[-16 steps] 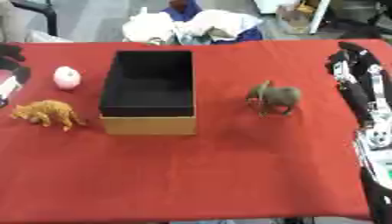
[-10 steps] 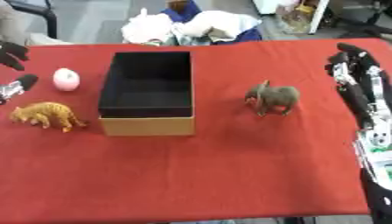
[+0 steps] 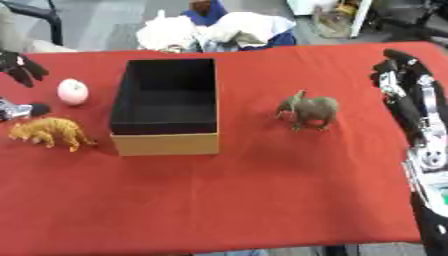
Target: Pick up objects on the table and place them in the box.
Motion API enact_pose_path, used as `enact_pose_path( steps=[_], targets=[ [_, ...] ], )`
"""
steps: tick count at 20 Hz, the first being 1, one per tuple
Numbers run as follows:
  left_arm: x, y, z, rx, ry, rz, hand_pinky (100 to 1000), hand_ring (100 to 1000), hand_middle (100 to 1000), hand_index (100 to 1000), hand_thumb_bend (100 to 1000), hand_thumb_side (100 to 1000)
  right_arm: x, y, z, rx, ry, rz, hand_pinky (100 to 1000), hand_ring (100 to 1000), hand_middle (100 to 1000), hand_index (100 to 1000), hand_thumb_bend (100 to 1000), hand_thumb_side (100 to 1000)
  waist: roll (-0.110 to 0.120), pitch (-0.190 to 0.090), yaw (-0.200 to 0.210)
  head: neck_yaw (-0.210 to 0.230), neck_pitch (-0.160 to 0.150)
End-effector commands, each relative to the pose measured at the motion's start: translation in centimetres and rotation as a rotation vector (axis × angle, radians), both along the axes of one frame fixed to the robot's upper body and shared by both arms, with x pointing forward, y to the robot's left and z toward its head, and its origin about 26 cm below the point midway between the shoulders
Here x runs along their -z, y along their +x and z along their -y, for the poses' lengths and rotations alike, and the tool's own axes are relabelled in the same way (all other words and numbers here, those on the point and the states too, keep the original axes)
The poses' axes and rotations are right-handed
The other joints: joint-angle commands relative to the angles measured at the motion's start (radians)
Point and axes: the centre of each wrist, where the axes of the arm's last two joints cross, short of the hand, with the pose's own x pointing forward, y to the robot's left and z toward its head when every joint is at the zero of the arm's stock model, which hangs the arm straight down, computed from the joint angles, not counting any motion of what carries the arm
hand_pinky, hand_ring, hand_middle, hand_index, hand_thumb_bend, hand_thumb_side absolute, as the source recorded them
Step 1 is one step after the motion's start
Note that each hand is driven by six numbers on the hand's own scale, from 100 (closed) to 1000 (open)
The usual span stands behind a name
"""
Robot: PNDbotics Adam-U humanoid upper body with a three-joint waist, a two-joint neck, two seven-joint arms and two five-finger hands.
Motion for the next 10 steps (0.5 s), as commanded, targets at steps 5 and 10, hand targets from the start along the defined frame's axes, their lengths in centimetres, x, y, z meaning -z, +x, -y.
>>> enact_pose_path(
  steps=[5, 10],
  targets=[
    [0.3, 1.8, -1.1, -0.019, 0.139, -0.068, 686, 623, 636, 785, 613, 563, -1.0, 0.1, 0.5, -0.006, -0.022, 0.022, 657, 642, 617, 825, 100, 677, 0.003, -0.014, -0.002, 0.001, 0.006],
    [1.8, 3.0, -1.0, -0.03, 0.191, -0.102, 683, 621, 640, 785, 644, 565, -0.9, 0.1, 0.4, -0.008, -0.02, 0.018, 657, 641, 615, 825, 100, 680, 0.001, -0.015, -0.001, 0.0, 0.006]
  ],
)
